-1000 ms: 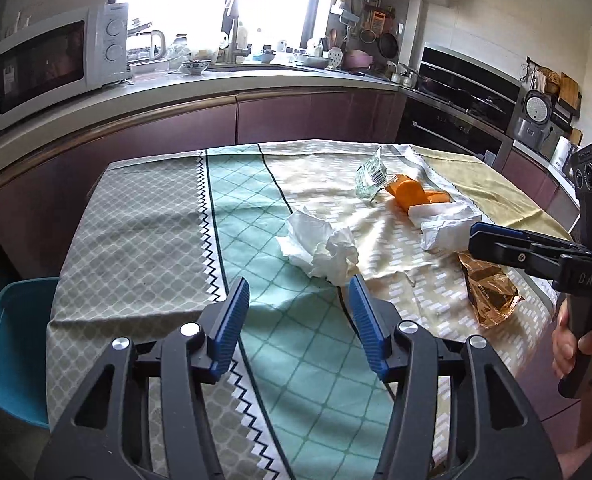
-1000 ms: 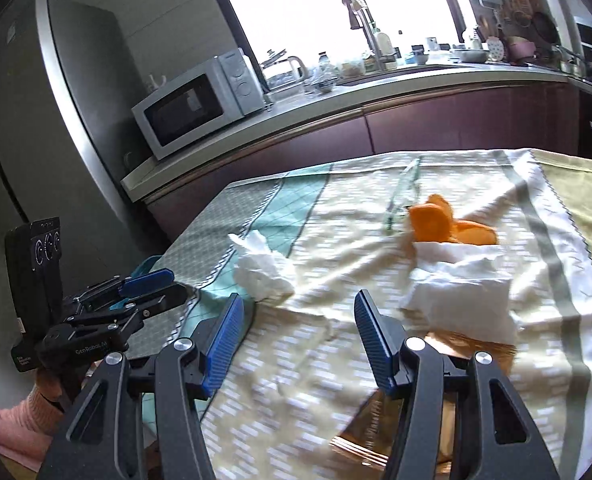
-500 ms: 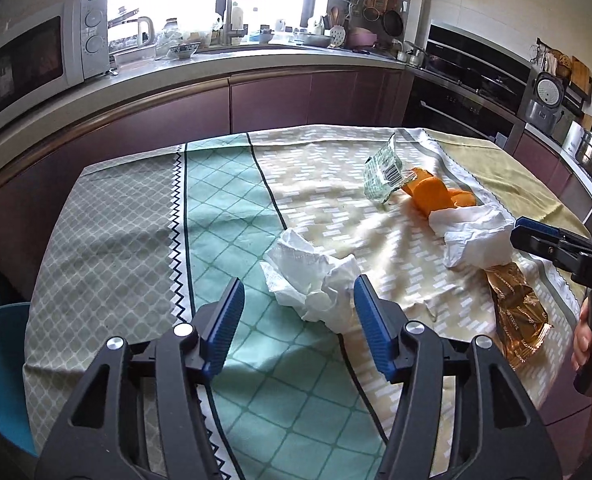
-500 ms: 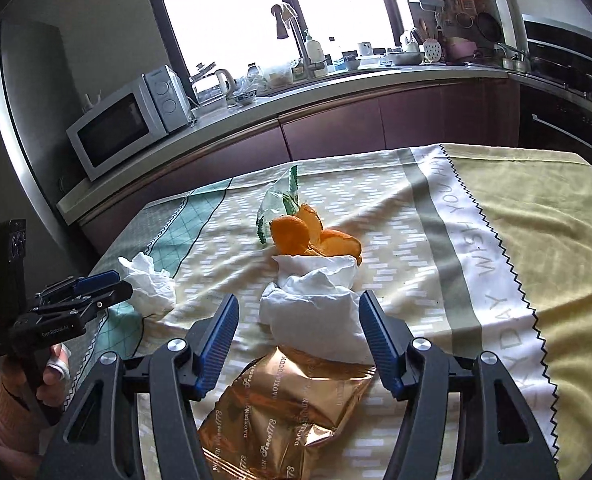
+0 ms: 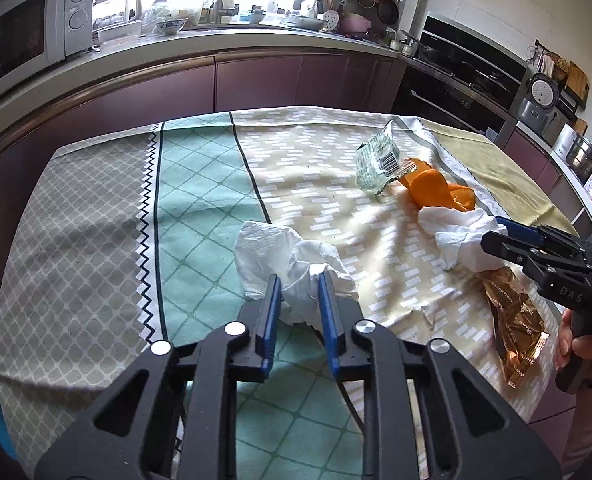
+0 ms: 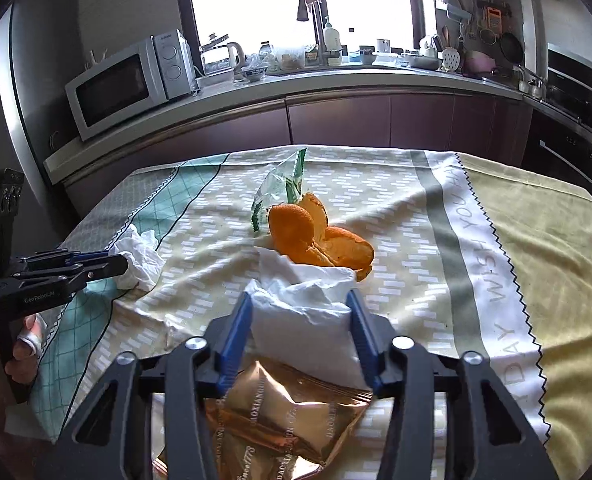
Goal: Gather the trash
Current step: 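Close the left gripper on a white tissue while the right grasps another tissue, then carry both white tissues with both grippers over the teal bin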
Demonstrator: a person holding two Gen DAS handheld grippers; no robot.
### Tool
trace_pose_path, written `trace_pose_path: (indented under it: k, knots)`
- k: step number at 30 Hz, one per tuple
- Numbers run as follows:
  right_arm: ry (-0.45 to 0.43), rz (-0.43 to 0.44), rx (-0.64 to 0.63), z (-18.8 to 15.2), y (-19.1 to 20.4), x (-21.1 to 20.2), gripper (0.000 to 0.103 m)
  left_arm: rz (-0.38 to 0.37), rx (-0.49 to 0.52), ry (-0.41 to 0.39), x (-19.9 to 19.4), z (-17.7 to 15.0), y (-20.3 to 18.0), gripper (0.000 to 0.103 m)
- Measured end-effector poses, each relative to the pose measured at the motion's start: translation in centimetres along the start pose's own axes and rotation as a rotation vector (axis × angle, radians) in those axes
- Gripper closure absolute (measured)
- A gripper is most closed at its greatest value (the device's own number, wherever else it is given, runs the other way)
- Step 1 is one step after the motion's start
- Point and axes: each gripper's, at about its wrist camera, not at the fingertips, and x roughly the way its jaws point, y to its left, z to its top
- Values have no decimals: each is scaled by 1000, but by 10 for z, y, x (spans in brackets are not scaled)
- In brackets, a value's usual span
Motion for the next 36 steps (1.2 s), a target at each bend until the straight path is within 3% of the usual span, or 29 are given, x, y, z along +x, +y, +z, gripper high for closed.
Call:
trace_pose_path:
  k: [2,6,14,24,36]
  knots:
    - [16,17,8,-2,-2,2,85,-4,9,-5,-2,-1,-3,91]
    - [0,51,32,-3,-6,-4,90,-19,9,-12,-6,-3,-3,96]
    - [-76,154,100,6,-9,-26,91,-51,-19,-54,-30,-6,7,97]
    - [-107,285,106,13,17,-37,91,-57,-48,-126,-80,-17,22,97]
    - [-75,441,34,17,83,-31,91,65,-61,-187,-144,-45,56,97]
